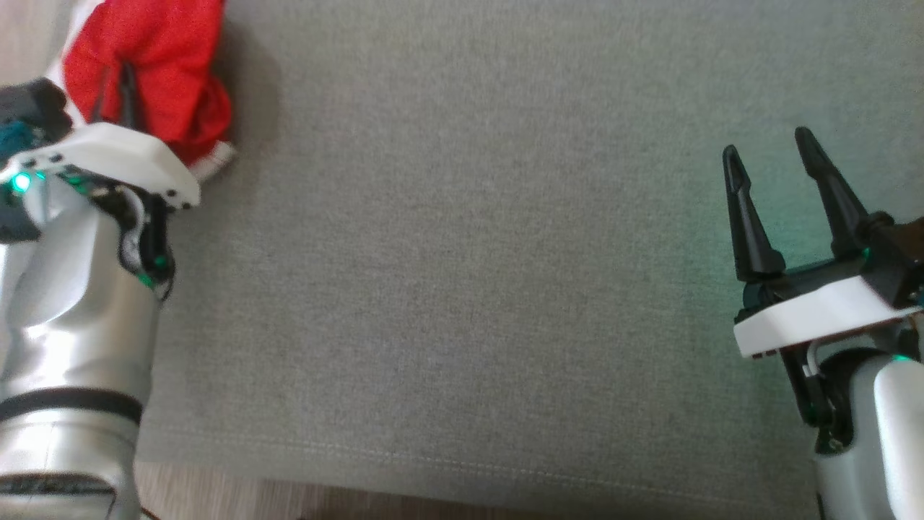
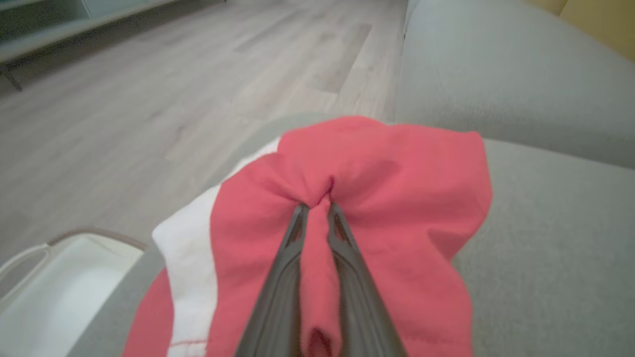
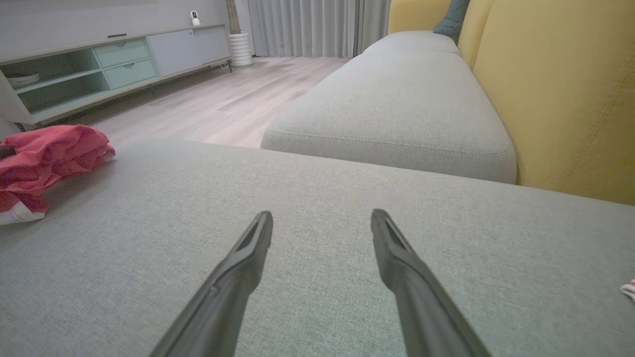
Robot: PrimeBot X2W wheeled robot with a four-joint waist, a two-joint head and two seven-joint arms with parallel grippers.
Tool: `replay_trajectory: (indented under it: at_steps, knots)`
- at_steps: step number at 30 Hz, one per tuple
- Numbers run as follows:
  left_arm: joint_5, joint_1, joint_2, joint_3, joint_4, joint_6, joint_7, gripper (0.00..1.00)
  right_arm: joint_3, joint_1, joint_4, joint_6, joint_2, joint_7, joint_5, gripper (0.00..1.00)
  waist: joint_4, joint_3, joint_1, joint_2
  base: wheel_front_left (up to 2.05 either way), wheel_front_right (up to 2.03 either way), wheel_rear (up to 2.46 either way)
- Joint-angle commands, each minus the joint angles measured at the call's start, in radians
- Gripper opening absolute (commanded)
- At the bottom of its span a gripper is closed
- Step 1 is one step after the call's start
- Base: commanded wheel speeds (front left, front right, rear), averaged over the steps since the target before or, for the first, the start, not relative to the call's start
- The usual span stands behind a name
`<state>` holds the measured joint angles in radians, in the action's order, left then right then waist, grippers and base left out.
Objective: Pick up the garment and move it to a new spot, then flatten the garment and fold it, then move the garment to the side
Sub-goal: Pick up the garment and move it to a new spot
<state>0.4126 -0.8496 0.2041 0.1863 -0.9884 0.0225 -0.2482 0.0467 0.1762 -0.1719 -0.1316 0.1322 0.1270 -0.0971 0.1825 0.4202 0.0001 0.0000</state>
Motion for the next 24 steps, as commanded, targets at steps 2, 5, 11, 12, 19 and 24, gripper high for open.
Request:
replay_trajectory:
  at_steps: [2, 5, 11, 12, 19, 24]
  knots:
    - [-0.035, 0.043, 0.071, -0.044, 0.139, 0.029, -0.013, 0.00, 0.018, -0.014, -0.022, 0.001, -0.013, -0.017, -0.007, 1.00, 0.001, -0.070, -0.0001, 0.0000, 0.00, 0.00, 0.00]
    - [-0.072, 0.117, 0.083, -0.062, 0.289, 0.051, -0.013, 0.00, 0.015, -0.033, -0.011, 0.001, -0.023, -0.026, -0.007, 1.00, -0.004, -0.117, -0.0001, 0.0000, 0.00, 0.00, 0.00]
    - [-0.127, 0.286, 0.088, -0.081, 0.598, 0.093, -0.013, 0.00, 0.011, -0.077, 0.004, 0.001, -0.041, -0.037, -0.017, 1.00, -0.022, -0.201, -0.0001, 0.0000, 0.00, 0.00, 0.00]
    - [-0.134, 0.314, 0.089, -0.081, 0.648, 0.098, -0.013, 0.00, 0.010, -0.086, 0.005, 0.001, -0.044, -0.038, -0.019, 1.00, -0.026, -0.212, -0.0001, 0.0000, 0.00, 0.00, 0.00]
    - [-0.171, 0.498, 0.068, -0.033, 0.954, 0.136, 0.000, 0.00, 0.008, -0.136, 0.004, 0.001, -0.062, -0.046, -0.030, 1.00, -0.064, -0.262, -0.0001, 0.0000, 0.00, 0.00, 0.00]
    - [-0.173, 0.564, 0.034, 0.042, 1.049, 0.124, 0.041, 0.00, 0.015, -0.142, -0.001, 0.001, -0.071, -0.051, -0.036, 1.00, -0.113, -0.254, -0.0001, 0.0000, 0.00, 0.00, 0.00]
